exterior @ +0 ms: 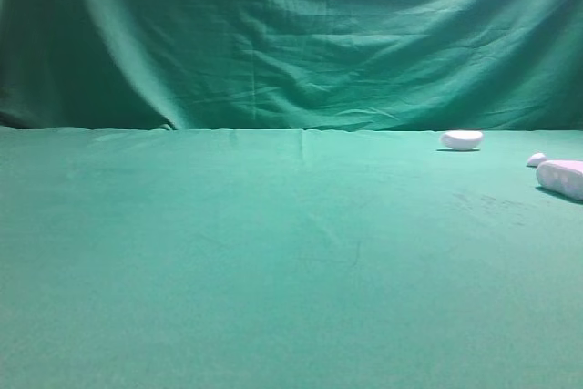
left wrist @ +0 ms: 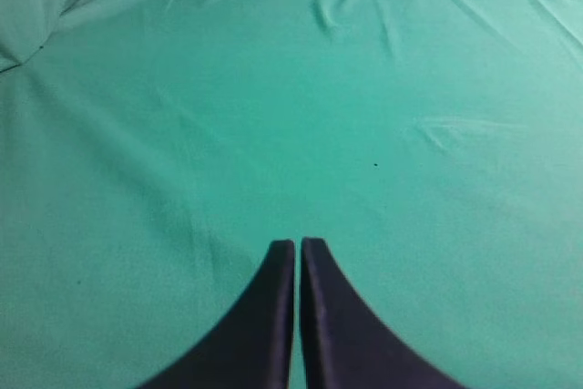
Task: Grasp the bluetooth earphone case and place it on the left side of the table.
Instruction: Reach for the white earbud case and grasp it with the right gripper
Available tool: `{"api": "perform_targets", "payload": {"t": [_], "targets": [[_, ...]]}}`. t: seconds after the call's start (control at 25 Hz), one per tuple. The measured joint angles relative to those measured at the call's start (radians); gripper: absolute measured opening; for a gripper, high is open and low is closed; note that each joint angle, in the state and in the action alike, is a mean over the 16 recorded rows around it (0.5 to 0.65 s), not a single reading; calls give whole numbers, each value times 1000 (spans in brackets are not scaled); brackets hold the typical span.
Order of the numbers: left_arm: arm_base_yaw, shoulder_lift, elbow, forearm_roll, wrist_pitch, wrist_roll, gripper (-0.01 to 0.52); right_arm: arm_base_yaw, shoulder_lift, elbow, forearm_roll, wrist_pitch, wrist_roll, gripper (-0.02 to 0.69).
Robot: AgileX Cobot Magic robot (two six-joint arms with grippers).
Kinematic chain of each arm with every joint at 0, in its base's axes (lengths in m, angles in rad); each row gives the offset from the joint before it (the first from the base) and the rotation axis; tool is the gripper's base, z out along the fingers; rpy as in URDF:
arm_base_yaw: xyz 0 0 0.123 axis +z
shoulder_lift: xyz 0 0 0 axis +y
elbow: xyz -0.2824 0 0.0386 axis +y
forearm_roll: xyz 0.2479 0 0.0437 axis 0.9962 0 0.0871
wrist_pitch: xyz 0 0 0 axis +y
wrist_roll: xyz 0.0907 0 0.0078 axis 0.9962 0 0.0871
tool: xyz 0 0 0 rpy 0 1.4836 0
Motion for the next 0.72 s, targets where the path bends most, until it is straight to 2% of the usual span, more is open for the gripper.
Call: {"api": "perform_targets", "payload": {"t": [0.16, 0.28, 0.72], "targets": [[0, 0, 0, 0, 0, 0, 0, 0, 60, -84, 51, -20, 0, 0], [0, 0, 0, 0, 0, 0, 0, 0, 145, -179, 65, 33, -7, 0], [0, 0, 0, 0, 0, 0, 0, 22, 660, -575, 36, 481, -102, 0]]}}
